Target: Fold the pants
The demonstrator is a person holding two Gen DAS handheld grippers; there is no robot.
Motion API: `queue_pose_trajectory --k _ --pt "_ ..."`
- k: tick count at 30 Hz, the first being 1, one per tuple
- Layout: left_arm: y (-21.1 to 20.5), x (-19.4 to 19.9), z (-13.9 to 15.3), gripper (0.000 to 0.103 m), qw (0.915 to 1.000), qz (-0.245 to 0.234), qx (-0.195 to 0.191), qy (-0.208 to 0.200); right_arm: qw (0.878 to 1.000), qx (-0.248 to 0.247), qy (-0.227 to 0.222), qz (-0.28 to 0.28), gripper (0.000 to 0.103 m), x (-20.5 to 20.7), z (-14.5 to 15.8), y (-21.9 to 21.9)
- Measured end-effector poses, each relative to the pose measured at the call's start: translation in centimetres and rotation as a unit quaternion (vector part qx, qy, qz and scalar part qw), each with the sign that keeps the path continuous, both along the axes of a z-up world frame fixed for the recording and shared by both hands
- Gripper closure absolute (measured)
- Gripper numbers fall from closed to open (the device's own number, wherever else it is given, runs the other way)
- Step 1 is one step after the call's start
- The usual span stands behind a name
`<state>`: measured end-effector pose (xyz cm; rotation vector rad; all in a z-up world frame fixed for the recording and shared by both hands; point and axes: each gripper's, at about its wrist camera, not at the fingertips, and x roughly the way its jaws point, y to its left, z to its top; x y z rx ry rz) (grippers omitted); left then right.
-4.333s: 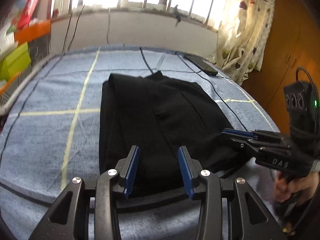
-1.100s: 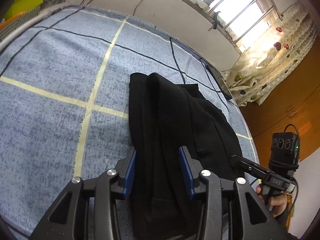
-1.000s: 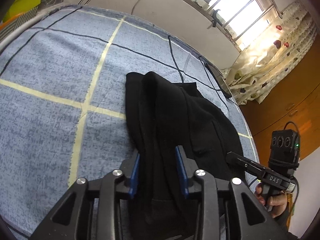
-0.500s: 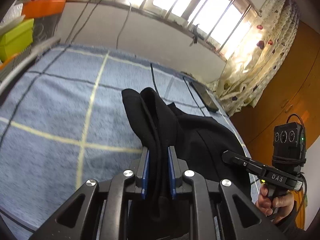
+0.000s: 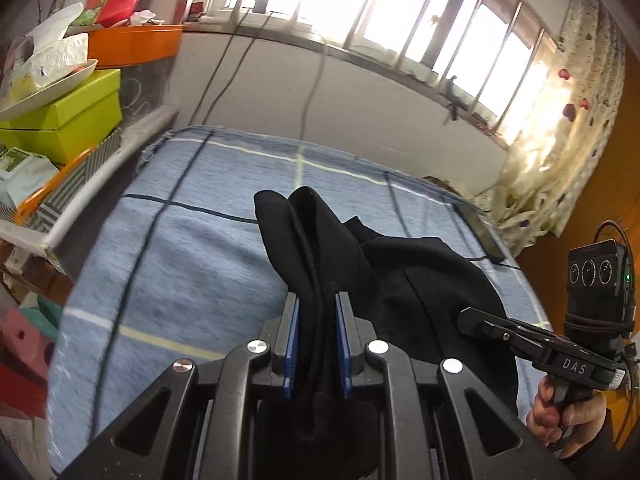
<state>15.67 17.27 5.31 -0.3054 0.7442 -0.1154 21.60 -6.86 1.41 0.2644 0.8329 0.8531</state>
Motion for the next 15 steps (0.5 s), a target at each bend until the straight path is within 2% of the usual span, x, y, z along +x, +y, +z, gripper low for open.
queue_pose_trajectory --k 2,4,8,10,12,15 --pt "0.8 0.6 -1.5 0.085 0.9998 0.010 0.002 0.018 1.000 -0.010 0.018 0.000 0.085 0.8 -1.4 0.4" --pt "1.6 0.9 -3.2 0.083 0.9991 0.024 0.007 0.035 0.999 -0.034 0.031 -0.010 0.079 1.3 -2.7 0.2" --pt "2.9 0.3 -5.0 0.077 0.9977 0.046 -0.007 0.050 0.995 -0.089 0.017 -0.043 0.067 1.0 -3.4 -1.3" --pt "2.8 -0.1 -4.8 0.077 0.9973 0.054 -0.001 0.049 0.994 -0.098 0.005 -0.054 0.066 0.7 -2.8 -2.0" --pt "2.4 -0.8 -4.0 0.078 0.9963 0.069 0.021 0.047 0.992 -0.107 -0.011 -0.062 0.066 -0.2 -1.7 -2.5" --pt "2.0 -2.4 -2.3 0.078 0.9967 0.074 0.027 0.021 0.992 -0.108 -0.052 -0.031 0.066 -2.4 -0.3 -1.8"
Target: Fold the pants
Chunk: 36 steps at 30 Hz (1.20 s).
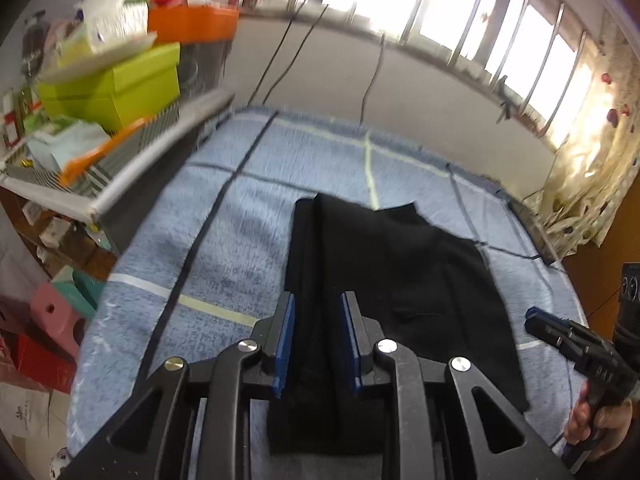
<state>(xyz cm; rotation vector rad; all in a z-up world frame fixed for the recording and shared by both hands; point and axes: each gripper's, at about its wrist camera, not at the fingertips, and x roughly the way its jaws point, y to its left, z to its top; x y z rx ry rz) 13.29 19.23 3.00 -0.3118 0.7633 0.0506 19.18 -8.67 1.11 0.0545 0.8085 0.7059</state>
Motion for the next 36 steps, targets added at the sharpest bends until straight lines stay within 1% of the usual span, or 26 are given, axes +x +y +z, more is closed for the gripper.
queue_pose_trajectory --k 3,6,8,9,12,15,18,22,23,25,29,32,36 --pt "-1.4 -2.1 1.2 0.078 0.9995 -0.018 0.003 -0.024 0.999 -0.033 -0.017 0.038 0.066 -2.2 -0.1 1.7" --pt "-3.6 -3.7 1.1 0.078 0.9985 -0.036 0.031 -0.029 0.996 -0.068 -0.028 0.060 0.066 -3.5 -1.1 3.1" --pt "-4.6 -4.1 0.4 0.078 0.9976 -0.033 0.057 -0.021 0.993 -0.090 -0.035 0.067 0.066 -3.8 -2.1 3.9" --pt "-5.1 -4.1 -0.2 0.078 0.9968 -0.029 0.074 -0.013 0.993 -0.095 -0.036 0.065 0.066 -3.7 -2.5 3.8" --pt "-5.8 -4.0 -1.8 0.078 0.9955 -0.027 0.090 0.013 0.992 -0.096 -0.041 0.064 0.066 -3.6 -2.8 3.9" --pt "-6.3 -4.5 -2.2 0.077 0.9932 -0.031 0.112 0.002 0.992 -0.100 -0.035 0.069 0.066 -3.5 -2.4 3.9" --pt "-6.1 -4.4 -2.3 0.077 0.9934 -0.032 0.110 0.000 0.994 -0.080 -0.034 0.062 0.066 -2.8 -1.6 3.4" --pt "-6.1 -4.3 -2.6 0.077 0.9931 -0.028 0.114 -0.006 0.996 -0.068 -0.006 0.053 0.066 -0.9 -2.8 3.2" --pt "-6.1 -4.3 -2.7 0.077 0.9930 -0.028 0.114 -0.007 0.997 -0.057 -0.010 0.052 0.068 -0.6 -2.9 3.0" --pt "-6.0 -4.3 -2.7 0.076 0.9933 -0.029 0.112 -0.007 0.997 -0.057 -0.009 0.050 0.068 -0.5 -2.8 3.0" --pt "-5.9 -4.2 -2.4 0.071 0.9936 -0.017 0.112 0.005 0.996 -0.076 -0.015 0.040 0.068 -1.3 -2.0 3.2" --pt "-6.0 -4.8 -1.7 0.071 0.9947 -0.001 0.102 0.013 0.996 -0.079 -0.025 0.040 0.066 -2.5 -1.3 2.9" --pt "-7.1 -6.2 -0.8 0.071 0.9938 0.004 0.110 0.007 0.995 -0.077 -0.029 0.050 0.066 -4.4 -0.9 2.2"
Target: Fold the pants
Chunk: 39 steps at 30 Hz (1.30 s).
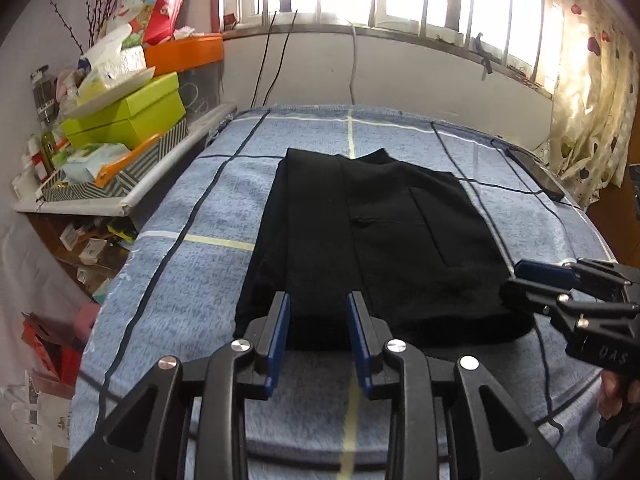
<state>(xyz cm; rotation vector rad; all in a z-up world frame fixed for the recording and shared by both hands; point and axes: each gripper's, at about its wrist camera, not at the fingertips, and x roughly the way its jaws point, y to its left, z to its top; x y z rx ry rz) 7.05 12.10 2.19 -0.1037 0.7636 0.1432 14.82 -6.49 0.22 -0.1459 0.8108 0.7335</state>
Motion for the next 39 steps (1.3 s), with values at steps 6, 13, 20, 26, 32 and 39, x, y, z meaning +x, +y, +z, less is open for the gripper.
queue_pose_trajectory --k 6,13,20,26,32,39 --pt "-1.3 -2.0 0.4 0.071 1.0000 -0.001 0.001 0.000 1.000 -0.008 -0.013 0.003 0.064 -2.9 0.0 -0.9" --pt "-2.2 -3.5 -0.2 0.071 0.9998 -0.004 0.012 0.013 1.000 -0.020 -0.018 -0.001 0.058 -5.2 -0.7 -1.7" --pt "-2.5 -3.5 -2.0 0.071 0.9991 -0.002 0.023 0.035 0.998 -0.055 -0.020 -0.006 0.058 -6.1 -2.4 -1.2" --pt "-2.3 -3.4 -2.6 0.071 0.9988 -0.002 0.026 0.042 0.997 -0.067 -0.023 -0.005 0.058 -6.1 -3.0 -0.8" --pt "-2.1 -2.7 -3.2 0.071 0.9984 0.000 0.027 0.051 0.997 -0.076 -0.024 -0.010 0.058 -5.4 -3.2 -0.3" --pt "-1.9 -2.7 -3.4 0.065 0.9985 0.004 0.024 0.050 0.994 -0.101 -0.039 -0.007 0.050 -5.5 -3.4 0.6"
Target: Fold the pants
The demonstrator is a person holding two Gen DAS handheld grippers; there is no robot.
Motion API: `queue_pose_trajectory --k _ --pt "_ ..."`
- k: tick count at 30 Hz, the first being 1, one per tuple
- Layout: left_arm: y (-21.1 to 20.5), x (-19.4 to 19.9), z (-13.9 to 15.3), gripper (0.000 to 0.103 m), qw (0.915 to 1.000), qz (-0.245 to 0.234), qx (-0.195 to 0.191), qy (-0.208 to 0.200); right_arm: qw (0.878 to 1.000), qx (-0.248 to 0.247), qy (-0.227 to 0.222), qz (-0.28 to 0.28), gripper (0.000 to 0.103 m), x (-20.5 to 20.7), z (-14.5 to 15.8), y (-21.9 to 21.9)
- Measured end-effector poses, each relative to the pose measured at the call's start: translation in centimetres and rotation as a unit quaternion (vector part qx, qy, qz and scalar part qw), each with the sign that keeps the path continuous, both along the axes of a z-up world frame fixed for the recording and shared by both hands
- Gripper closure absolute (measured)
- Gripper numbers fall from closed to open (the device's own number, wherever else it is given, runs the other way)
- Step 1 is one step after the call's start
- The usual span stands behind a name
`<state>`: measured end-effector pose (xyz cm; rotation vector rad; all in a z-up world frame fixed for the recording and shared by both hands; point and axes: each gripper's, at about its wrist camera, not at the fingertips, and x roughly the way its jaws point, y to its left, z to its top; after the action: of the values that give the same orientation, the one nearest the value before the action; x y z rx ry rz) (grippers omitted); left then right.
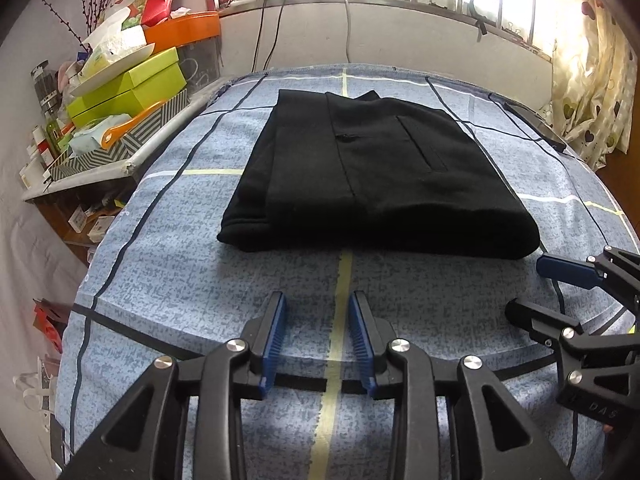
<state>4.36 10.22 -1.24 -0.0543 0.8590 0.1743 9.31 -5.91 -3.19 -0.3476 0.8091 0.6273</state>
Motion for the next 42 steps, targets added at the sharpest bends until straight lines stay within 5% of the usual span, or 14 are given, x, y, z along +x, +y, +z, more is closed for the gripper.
queue_pose_trajectory --k 19,42 --pt "0.19 -0.05 -0.13 0.051 1.0000 -0.006 0.002 0.003 1.000 -0.002 -0.002 -0.012 0.047 0.00 -0.05 0.11" --pt "0.50 -0.04 -0.22 0.049 0.9999 -0.008 -0.010 0.003 1.000 -0.002 -0.002 -0.012 0.047 0.05 -0.09 0.05"
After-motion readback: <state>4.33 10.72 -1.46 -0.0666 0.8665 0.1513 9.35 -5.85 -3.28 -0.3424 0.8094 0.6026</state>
